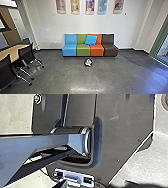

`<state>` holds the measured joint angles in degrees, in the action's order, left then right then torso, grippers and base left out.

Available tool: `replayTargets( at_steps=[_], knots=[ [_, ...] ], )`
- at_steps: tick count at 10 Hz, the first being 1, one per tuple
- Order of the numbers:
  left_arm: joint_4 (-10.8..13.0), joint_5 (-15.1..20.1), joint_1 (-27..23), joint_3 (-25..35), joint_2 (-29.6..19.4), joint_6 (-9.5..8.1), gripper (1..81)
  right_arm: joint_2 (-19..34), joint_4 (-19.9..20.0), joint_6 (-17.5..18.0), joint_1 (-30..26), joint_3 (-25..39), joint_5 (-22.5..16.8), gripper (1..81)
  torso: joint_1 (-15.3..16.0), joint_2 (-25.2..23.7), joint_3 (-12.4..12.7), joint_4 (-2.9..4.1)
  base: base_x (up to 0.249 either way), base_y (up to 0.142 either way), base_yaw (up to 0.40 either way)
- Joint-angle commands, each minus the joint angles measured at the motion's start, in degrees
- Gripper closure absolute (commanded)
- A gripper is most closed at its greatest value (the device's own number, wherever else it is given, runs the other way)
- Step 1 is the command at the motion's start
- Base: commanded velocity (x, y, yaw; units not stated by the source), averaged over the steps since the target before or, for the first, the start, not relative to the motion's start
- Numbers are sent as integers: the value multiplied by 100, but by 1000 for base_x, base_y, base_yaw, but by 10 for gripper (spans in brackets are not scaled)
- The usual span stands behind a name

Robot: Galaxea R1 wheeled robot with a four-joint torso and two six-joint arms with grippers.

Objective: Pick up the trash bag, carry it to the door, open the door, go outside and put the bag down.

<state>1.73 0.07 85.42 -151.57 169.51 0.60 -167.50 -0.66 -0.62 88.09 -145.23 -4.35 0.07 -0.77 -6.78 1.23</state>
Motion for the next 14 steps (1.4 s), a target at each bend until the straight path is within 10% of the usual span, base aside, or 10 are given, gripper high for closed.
replayTargets(
  at_steps=[1,14],
  knots=[
    [20,344,-214,13,-31,28,10,39,-13,-26,-190,31,-373,10,0,0,0,0,241,0,0],
    [11,344,-214,13,-22,28,10,12,-5,-26,-199,31,-373,10,0,0,0,0,246,-39,0]
  ],
)
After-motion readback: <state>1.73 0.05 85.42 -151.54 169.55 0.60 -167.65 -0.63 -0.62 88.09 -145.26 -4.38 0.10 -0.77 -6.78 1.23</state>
